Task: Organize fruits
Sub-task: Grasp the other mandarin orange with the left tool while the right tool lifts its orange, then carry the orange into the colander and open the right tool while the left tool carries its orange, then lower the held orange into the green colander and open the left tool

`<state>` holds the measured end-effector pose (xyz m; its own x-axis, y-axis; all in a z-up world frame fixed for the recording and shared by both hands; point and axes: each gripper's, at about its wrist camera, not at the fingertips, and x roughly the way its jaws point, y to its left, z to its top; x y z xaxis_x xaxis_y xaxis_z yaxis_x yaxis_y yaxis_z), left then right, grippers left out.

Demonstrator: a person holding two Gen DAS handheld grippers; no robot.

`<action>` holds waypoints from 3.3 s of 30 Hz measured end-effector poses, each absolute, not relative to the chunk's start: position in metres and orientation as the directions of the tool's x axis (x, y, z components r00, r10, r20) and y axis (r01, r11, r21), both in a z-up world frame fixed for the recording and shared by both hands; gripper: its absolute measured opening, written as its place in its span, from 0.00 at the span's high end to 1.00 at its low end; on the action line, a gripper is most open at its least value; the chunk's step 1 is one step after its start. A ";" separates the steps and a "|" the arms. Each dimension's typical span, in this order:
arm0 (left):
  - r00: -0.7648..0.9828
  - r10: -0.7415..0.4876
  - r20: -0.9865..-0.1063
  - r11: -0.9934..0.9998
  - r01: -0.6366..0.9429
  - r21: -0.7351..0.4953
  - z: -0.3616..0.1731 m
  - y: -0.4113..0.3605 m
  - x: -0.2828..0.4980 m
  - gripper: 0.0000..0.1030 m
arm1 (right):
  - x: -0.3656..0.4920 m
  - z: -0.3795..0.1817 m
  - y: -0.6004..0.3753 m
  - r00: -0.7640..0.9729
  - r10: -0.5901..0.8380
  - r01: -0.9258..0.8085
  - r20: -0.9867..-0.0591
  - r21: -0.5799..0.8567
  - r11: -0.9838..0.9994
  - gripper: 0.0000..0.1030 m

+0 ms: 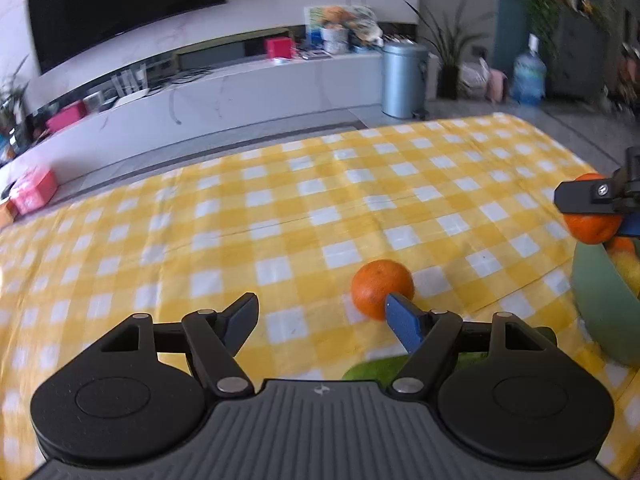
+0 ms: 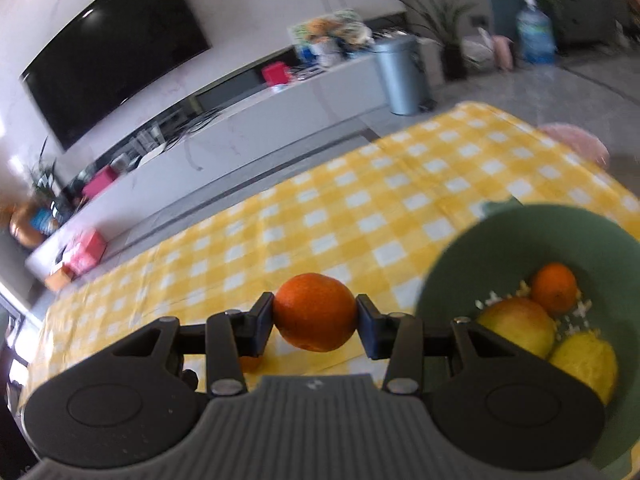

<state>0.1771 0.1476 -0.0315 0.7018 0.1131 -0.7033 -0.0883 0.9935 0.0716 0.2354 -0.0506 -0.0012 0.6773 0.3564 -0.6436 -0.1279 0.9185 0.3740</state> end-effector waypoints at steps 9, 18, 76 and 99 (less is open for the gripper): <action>0.613 0.027 -0.790 0.998 0.029 0.057 -0.058 0.126 0.228 0.20 | 0.235 -0.004 -0.059 0.659 0.424 -0.131 -0.622 0.459 0.878 0.60; 0.560 0.051 -0.827 0.998 -0.056 0.023 -0.073 0.132 0.249 0.30 | 0.237 -0.009 -0.058 0.645 0.413 -0.123 -0.642 0.446 0.886 0.60; 0.641 -0.240 -0.729 0.970 0.139 -0.198 0.007 -0.046 0.192 0.49 | 0.208 -0.023 -0.261 0.701 0.368 0.121 -0.611 0.610 0.783 0.60; 0.540 -0.235 -0.808 0.968 0.202 -0.147 -0.010 -0.037 0.210 0.48 | 0.210 -0.021 -0.264 0.718 0.324 0.162 -0.616 0.601 0.783 0.41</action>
<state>0.2096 -0.0371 -0.0096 0.5398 -0.2353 -0.8082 0.2020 0.9683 -0.1470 0.2099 -0.2642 -0.0215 0.7184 0.3237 -0.6157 0.1619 0.7830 0.6006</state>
